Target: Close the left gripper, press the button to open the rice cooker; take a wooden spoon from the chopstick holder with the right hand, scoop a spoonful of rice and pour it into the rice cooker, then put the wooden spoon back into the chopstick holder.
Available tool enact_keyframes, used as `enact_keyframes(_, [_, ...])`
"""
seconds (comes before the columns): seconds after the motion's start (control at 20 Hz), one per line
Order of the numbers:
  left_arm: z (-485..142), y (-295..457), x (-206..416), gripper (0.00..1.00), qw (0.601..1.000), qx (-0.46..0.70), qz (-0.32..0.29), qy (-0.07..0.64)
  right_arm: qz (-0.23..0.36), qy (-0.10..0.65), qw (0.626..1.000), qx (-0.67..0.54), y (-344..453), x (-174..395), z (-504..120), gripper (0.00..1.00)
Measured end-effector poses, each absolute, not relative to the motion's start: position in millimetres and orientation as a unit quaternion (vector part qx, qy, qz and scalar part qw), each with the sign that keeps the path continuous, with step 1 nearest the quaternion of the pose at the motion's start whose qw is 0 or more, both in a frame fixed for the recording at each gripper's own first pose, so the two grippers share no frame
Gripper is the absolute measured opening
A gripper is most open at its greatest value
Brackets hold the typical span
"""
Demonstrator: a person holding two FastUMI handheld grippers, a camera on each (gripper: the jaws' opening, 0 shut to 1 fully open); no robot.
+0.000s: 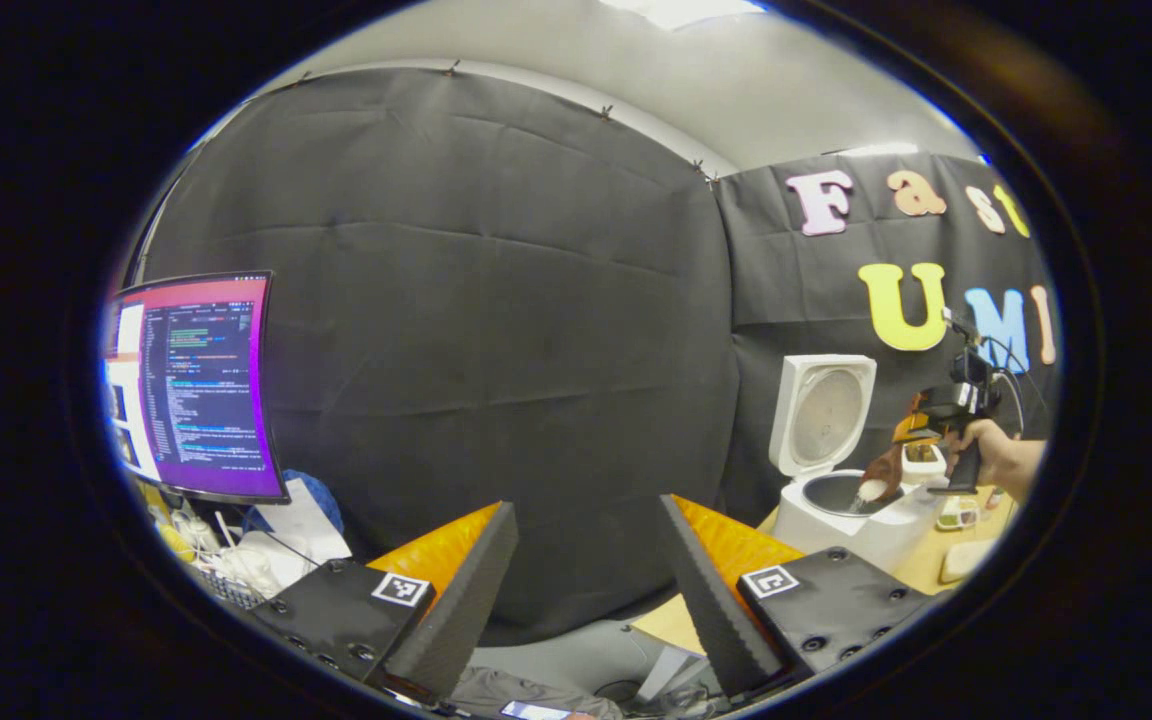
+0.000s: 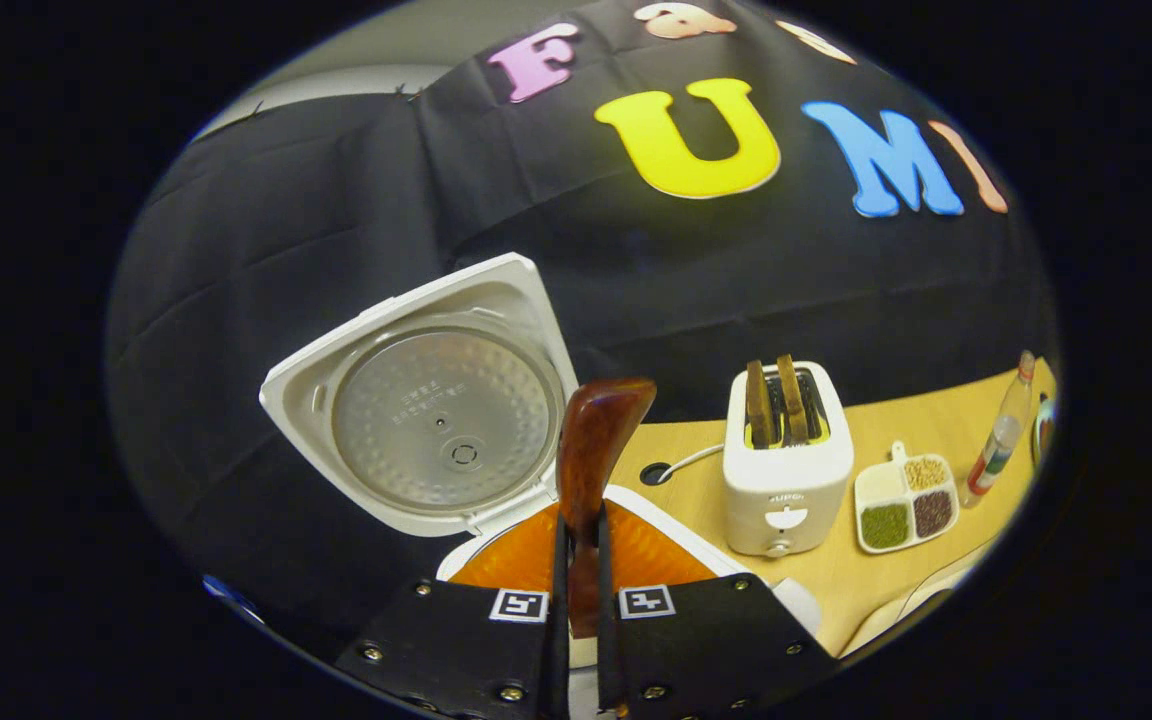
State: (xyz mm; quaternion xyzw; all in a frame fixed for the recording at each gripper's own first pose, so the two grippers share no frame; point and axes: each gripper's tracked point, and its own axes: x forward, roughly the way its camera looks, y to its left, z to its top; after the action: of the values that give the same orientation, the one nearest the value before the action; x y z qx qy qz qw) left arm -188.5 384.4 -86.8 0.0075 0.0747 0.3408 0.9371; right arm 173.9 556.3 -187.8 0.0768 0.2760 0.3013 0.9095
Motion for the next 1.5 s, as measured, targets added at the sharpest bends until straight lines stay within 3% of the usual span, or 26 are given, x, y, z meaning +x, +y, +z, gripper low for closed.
enact_keyframes(0.05, [-87.2, 382.1, -187.6, 1.00, 0.938, 0.007, 0.339, 0.073, 0.311, 0.262, 0.913, 0.044, 559.3, 171.5, -183.1, 0.12])
enact_keyframes(0.1, [-87.3, 379.9, -186.7, 0.91, 0.939, 0.008, 0.337, 0.073, 0.320, 0.247, 0.915, 0.012, 562.1, 167.7, -180.4, 0.11])
enact_keyframes(0.15, [-88.0, 378.1, -185.5, 0.91, 0.939, 0.009, 0.335, 0.073, 0.330, 0.229, 0.916, -0.021, 563.6, 164.9, -176.1, 0.11])
enact_keyframes(0.25, [-88.6, 375.6, -184.3, 1.00, 0.940, 0.011, 0.333, 0.074, 0.339, 0.188, 0.918, -0.082, 566.2, 160.3, -164.7, 0.11])
enact_keyframes(0.55, [-89.7, 370.8, -182.4, 0.94, 0.941, 0.005, 0.331, 0.072, 0.346, 0.101, 0.911, -0.201, 566.5, 152.2, -159.7, 0.11])
enact_keyframes(0.7, [-89.9, 367.9, -179.5, 1.00, 0.942, 0.005, 0.328, 0.073, 0.342, 0.102, 0.912, -0.202, 563.2, 152.4, -160.8, 0.11])
enact_keyframes(0.85, [-87.6, 362.9, -175.6, 1.00, 0.943, 0.009, 0.323, 0.072, 0.356, 0.134, 0.914, -0.138, 566.0, 148.6, -162.4, 0.11])
enact_keyframes(0.95, [-83.5, 361.3, -172.4, 0.91, 0.945, 0.010, 0.321, 0.068, 0.361, 0.181, 0.914, -0.041, 568.0, 145.9, -160.2, 0.12])
enact_keyframes(1.05, [-79.5, 359.0, -169.5, 1.00, 0.946, 0.009, 0.318, 0.063, 0.353, 0.224, 0.907, 0.044, 563.3, 144.0, -156.5, 0.11])
enact_keyframes(1.5, [-59.2, 325.1, -127.1, 0.97, 0.963, 0.003, 0.265, 0.047, 0.309, 0.332, 0.844, 0.288, 508.9, 154.5, -141.5, 0.11])
